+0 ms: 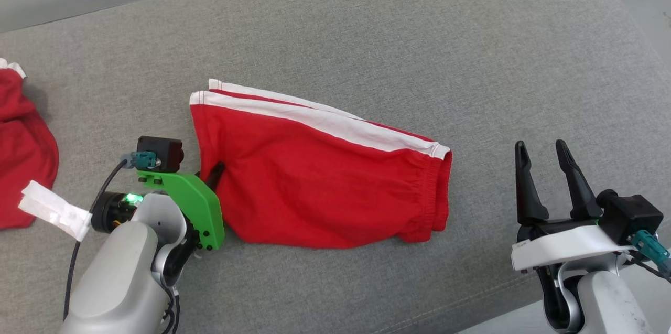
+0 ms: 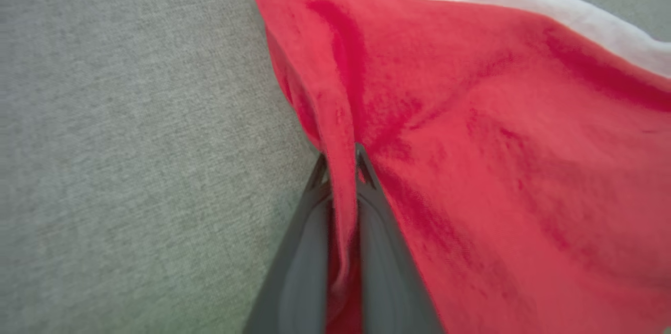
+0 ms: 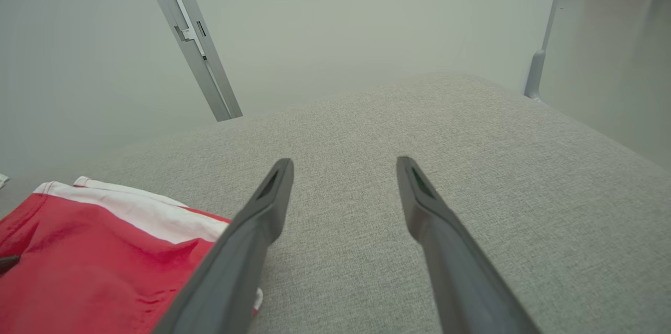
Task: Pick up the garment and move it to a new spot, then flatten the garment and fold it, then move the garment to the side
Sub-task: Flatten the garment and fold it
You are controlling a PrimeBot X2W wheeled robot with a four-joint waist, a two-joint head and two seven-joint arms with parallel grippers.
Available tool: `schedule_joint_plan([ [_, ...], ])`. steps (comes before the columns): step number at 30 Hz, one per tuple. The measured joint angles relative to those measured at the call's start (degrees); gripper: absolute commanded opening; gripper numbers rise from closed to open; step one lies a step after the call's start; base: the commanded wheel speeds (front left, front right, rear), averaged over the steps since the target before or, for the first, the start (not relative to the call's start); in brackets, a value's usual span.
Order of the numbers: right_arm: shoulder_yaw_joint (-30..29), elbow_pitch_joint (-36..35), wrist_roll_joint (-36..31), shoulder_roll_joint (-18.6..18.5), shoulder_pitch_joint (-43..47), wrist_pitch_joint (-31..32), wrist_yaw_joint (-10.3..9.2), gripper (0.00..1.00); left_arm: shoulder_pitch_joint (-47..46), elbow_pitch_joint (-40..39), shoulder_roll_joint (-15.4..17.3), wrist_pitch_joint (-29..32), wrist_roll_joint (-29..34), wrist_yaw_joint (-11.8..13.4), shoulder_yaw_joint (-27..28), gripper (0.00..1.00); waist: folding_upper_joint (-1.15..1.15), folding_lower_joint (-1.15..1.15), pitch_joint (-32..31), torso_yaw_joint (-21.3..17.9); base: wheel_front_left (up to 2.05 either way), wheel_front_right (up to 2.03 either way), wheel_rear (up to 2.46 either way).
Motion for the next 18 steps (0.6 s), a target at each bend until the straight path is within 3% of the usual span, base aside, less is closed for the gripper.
schedule_joint_plan([
  [9,-2.8,-0.3,-1.1,0.0,0.2,0.0,0.0,1.0,6.0,-4.1,0.5,-4.0,-2.5,1.5,2.4,0.0,0.0,0.0,-1.5,2.0,0.0,0.0,0.0],
  [18,-3.6,-0.6,-2.4,0.0,0.4,0.0,0.0,1.0,15.2,-11.9,-1.0,-4.8,-5.0,5.9,3.6,0.0,0.0,0.0,-3.5,6.4,0.0,0.0,0.0],
])
